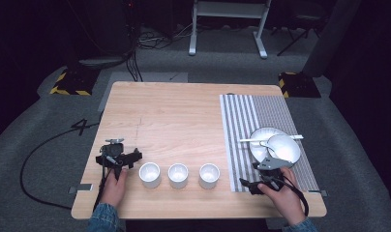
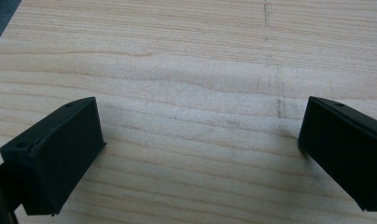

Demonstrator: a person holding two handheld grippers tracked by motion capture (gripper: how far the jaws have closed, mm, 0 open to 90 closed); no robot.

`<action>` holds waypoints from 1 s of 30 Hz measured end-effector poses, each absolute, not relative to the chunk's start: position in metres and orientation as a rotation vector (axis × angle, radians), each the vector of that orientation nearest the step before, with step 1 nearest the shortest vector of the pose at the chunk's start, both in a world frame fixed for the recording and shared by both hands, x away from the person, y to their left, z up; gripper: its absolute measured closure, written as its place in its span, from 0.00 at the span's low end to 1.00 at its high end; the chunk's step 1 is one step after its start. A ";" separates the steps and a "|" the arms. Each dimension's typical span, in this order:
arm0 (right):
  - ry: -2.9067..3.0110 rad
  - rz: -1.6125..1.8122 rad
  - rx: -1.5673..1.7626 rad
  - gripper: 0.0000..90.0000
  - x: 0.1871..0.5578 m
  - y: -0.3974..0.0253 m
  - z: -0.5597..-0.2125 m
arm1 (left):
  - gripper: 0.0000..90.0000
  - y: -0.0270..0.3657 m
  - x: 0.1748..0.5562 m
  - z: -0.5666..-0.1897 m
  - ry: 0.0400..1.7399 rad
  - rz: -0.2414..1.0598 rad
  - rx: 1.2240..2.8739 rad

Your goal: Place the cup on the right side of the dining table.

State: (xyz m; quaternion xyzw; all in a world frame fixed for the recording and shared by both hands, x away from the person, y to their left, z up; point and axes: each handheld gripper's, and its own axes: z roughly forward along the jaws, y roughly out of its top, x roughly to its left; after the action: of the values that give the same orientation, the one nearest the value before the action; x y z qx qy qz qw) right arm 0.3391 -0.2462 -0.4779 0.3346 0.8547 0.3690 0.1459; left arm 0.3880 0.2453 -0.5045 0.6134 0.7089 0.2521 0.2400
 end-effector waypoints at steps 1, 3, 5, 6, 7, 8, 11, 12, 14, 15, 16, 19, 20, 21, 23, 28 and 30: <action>2.460 1.067 0.956 0.20 0.338 -0.244 -0.471 | 0.00 0.245 0.388 -0.504 1.940 0.690 1.679; 2.457 1.074 0.951 0.20 0.337 -0.243 -0.468 | 0.00 0.245 0.388 -0.504 1.940 0.690 1.679; 2.457 1.077 0.940 0.20 0.335 -0.241 -0.462 | 0.00 0.245 0.388 -0.504 1.940 0.690 1.679; 2.457 1.071 0.921 0.20 0.333 -0.238 -0.456 | 0.00 0.245 0.388 -0.504 1.940 0.690 1.679; 2.457 1.071 0.921 0.20 0.333 -0.238 -0.456 | 0.00 0.245 0.388 -0.504 1.940 0.690 1.679; 2.453 1.068 0.914 0.20 0.331 -0.237 -0.453 | 0.00 0.245 0.388 -0.504 1.940 0.690 1.679; 2.458 1.087 0.903 0.21 0.326 -0.230 -0.443 | 0.00 0.245 0.388 -0.504 1.940 0.690 1.679; 2.458 1.087 0.903 0.21 0.326 -0.230 -0.443 | 0.00 0.245 0.388 -0.504 1.940 0.690 1.679; 2.454 1.104 0.890 0.21 0.325 -0.225 -0.436 | 0.00 0.245 0.388 -0.504 1.940 0.690 1.679; 2.456 1.108 0.885 0.22 0.326 -0.223 -0.434 | 0.00 0.245 0.388 -0.504 1.940 0.690 1.679; 2.456 1.113 0.884 0.22 0.326 -0.221 -0.433 | 0.00 0.245 0.388 -0.504 1.940 0.690 1.679; 2.453 1.129 0.881 0.22 0.326 -0.217 -0.429 | 0.00 0.245 0.388 -0.504 1.940 0.690 1.680; 2.452 1.132 0.876 0.22 0.327 -0.215 -0.428 | 0.00 0.245 0.388 -0.504 1.940 0.690 1.679; 2.458 1.138 0.863 0.22 0.327 -0.210 -0.425 | 0.00 0.245 0.388 -0.504 1.940 0.690 1.679; 2.460 1.139 0.858 0.22 0.328 -0.208 -0.424 | 0.00 0.245 0.388 -0.504 1.940 0.690 1.679; 2.469 1.169 0.807 0.21 0.331 -0.193 -0.417 | 0.00 0.245 0.388 -0.504 1.940 0.690 1.679; 2.463 1.181 0.781 0.21 0.333 -0.188 -0.415 | 0.00 0.245 0.388 -0.504 1.940 0.690 1.680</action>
State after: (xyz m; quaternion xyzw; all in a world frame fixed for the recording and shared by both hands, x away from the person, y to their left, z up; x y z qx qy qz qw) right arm 0.3334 -0.1876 -0.4153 0.2720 0.8571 0.4110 0.1499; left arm 0.3880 0.2453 -0.5045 0.6136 0.7088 0.2519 0.2399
